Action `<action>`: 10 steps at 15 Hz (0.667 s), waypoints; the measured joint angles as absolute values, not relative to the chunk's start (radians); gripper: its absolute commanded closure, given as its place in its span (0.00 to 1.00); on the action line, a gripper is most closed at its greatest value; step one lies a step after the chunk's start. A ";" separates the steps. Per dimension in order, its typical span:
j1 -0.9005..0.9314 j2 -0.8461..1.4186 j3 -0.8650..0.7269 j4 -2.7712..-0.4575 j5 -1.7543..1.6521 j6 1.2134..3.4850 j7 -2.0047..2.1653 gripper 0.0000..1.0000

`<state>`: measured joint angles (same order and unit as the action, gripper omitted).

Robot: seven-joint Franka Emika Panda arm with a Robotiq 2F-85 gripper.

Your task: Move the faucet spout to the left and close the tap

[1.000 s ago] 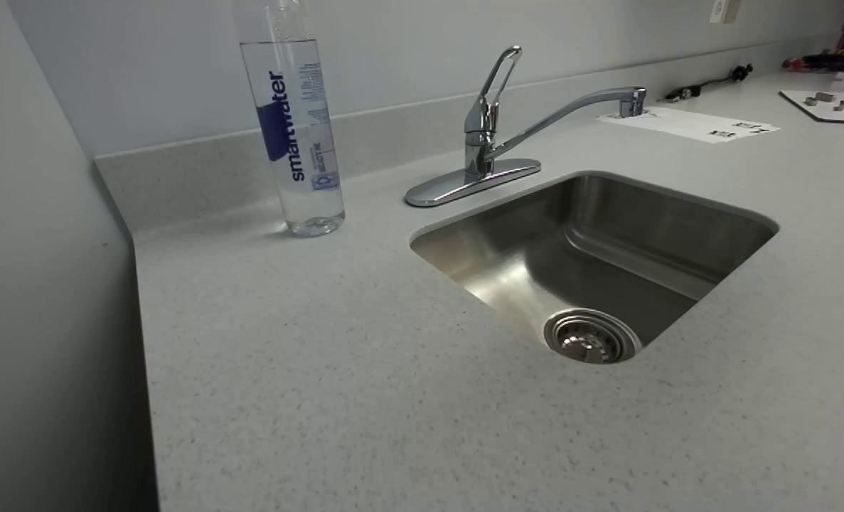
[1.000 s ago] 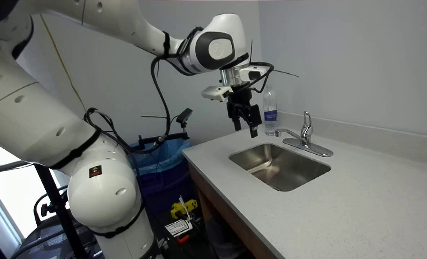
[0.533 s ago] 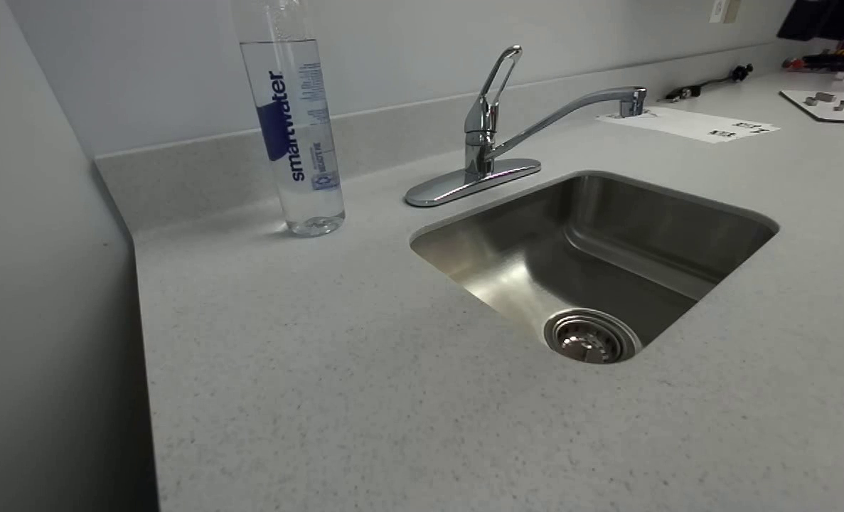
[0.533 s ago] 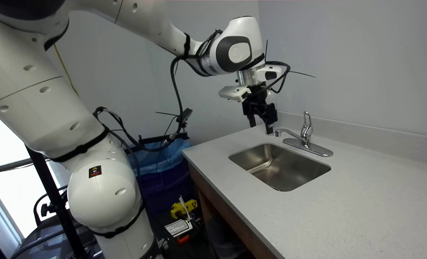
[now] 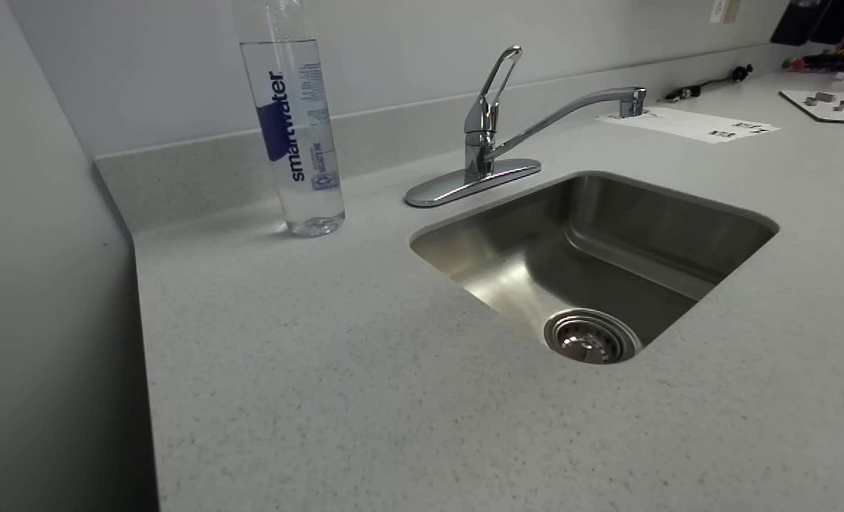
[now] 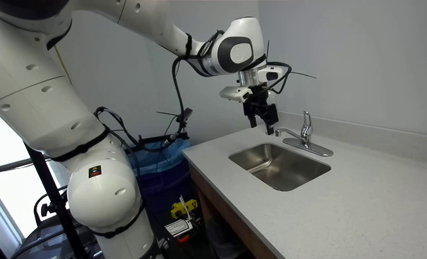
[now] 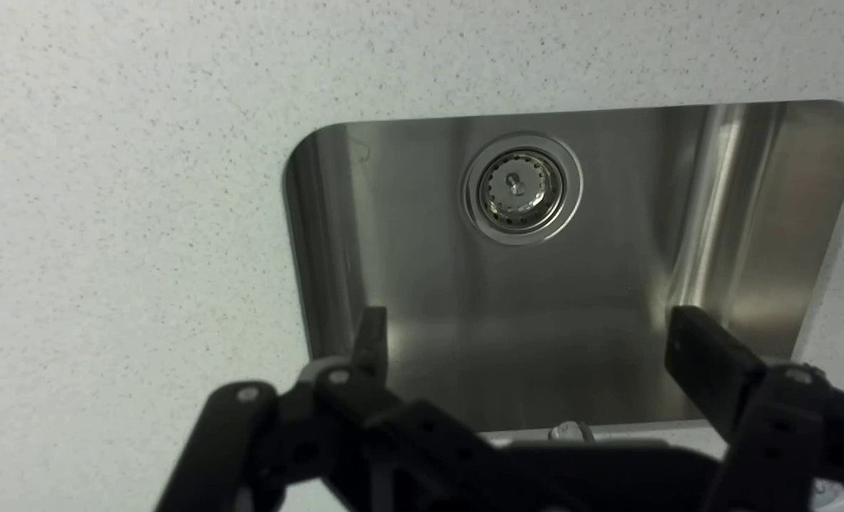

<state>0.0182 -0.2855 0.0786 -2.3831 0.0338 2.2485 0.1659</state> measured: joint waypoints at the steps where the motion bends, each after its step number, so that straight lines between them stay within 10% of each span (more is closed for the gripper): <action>1: 0.018 -0.286 0.079 -2.383 0.034 2.248 0.166 0.00; 10: -0.004 -0.279 0.026 -2.380 0.033 2.263 0.196 0.00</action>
